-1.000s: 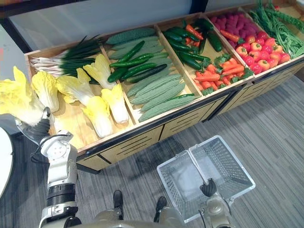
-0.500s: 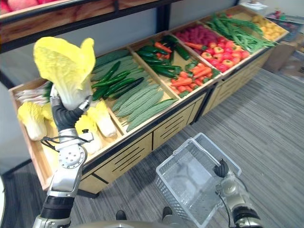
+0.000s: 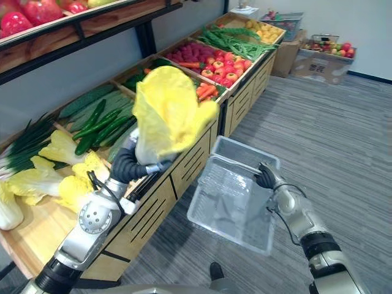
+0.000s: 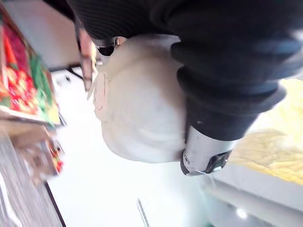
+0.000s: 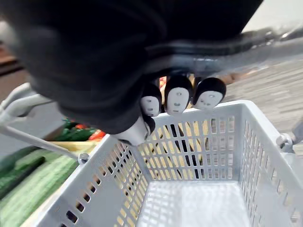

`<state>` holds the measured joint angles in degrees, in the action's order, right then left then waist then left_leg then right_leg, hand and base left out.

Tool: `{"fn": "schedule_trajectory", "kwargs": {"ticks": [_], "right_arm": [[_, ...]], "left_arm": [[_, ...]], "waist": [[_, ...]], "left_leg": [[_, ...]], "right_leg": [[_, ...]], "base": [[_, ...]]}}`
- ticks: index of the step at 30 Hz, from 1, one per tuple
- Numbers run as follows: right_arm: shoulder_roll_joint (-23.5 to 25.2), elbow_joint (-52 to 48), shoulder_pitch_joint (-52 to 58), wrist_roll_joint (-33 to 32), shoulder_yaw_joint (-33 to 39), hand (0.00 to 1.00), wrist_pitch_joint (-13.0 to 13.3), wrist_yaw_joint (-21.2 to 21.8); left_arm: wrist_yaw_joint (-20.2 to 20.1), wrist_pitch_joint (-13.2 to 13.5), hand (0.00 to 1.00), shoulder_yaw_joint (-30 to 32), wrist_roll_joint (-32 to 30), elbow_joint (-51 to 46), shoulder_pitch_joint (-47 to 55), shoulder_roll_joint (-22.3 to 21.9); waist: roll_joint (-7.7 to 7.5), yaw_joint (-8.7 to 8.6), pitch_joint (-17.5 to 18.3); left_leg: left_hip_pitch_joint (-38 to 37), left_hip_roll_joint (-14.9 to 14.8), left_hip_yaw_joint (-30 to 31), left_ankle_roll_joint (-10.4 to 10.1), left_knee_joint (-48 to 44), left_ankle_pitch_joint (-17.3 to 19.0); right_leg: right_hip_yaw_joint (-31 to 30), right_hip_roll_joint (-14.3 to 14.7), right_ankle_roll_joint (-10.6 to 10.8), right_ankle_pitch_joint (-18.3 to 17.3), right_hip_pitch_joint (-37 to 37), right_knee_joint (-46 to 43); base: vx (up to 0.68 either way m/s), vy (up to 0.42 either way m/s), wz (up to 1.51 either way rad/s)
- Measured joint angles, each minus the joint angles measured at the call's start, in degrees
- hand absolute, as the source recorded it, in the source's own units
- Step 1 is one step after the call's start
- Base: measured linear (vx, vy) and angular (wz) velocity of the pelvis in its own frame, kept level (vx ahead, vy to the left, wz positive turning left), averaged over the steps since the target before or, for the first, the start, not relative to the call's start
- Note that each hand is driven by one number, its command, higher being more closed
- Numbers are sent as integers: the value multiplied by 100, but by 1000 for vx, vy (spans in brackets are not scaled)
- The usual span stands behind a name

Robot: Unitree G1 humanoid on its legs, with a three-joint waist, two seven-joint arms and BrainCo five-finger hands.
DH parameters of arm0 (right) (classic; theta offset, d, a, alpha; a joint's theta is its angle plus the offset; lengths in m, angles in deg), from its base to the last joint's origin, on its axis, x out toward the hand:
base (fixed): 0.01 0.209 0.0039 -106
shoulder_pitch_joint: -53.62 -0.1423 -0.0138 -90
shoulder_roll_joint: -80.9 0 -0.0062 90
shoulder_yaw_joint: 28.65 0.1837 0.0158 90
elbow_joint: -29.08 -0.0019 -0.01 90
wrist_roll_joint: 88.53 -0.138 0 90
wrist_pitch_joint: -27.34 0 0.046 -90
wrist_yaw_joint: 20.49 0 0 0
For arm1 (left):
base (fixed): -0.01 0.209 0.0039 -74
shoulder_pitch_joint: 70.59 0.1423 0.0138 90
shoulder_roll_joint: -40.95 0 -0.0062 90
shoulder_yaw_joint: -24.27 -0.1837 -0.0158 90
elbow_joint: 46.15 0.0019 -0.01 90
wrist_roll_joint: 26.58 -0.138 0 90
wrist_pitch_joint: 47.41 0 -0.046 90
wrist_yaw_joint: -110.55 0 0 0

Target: Pick vegetable in the basket

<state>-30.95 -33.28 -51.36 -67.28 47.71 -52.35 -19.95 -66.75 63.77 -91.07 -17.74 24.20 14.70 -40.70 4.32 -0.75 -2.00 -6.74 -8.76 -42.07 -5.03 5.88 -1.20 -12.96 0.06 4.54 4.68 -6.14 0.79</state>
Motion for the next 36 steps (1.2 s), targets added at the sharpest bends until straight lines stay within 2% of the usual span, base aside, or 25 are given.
{"fn": "schedule_trajectory", "kwargs": {"ticks": [4,9,12,21,24,30,36], "right_arm": [[-129,-268,-85,-152,-332,100,98,31],[-191,-263,-200,-152,-588,100,98,163],[-246,-265,-354,-214,-964,100,99,255],[-400,-278,-548,-438,-1419,100,125,398],[-500,-450,-594,-439,-1461,100,128,470],[-563,-666,-840,-641,-1835,100,159,505],[-556,-896,-919,-658,-2106,100,245,634]], "left_arm": [[-493,110,100,-471,375,-123,-282,136],[-777,118,100,-983,468,-140,-327,438],[-952,117,100,-1236,671,-131,-334,662],[-1098,116,100,-1805,597,340,-469,901],[-1154,117,100,-1960,490,505,-469,984],[-1191,116,100,-2099,-112,1266,-471,1044],[-1178,112,100,-2169,-797,1886,-485,1085]], "waist": [[57,74,77],[55,119,125],[49,135,123],[51,94,124],[49,83,122],[12,21,107],[-114,-57,94]], "left_leg": [[-54,-52,-324,-44,-31,24],[-62,-74,-485,-144,-39,49],[-86,-204,-712,-190,-394,278],[-116,-274,-930,-270,-629,491],[-134,-273,-973,-272,-640,501],[-142,-273,-1071,-268,-638,504],[-145,-264,-1071,-238,-618,484]], "right_leg": [[-64,47,8,4,-79,-60],[-191,104,-24,30,-173,-142],[-353,150,-23,28,-164,-188],[-583,196,-23,26,-171,-194],[-625,202,-22,24,-175,-203],[-632,201,1,-1,-213,-189],[-627,193,-17,13,-232,-189]], "base": [[17,-28,-18],[26,-9,-16],[27,-6,-32],[-27,-33,-14],[-38,-34,-7],[-29,-33,-4],[0,0,0]]}}
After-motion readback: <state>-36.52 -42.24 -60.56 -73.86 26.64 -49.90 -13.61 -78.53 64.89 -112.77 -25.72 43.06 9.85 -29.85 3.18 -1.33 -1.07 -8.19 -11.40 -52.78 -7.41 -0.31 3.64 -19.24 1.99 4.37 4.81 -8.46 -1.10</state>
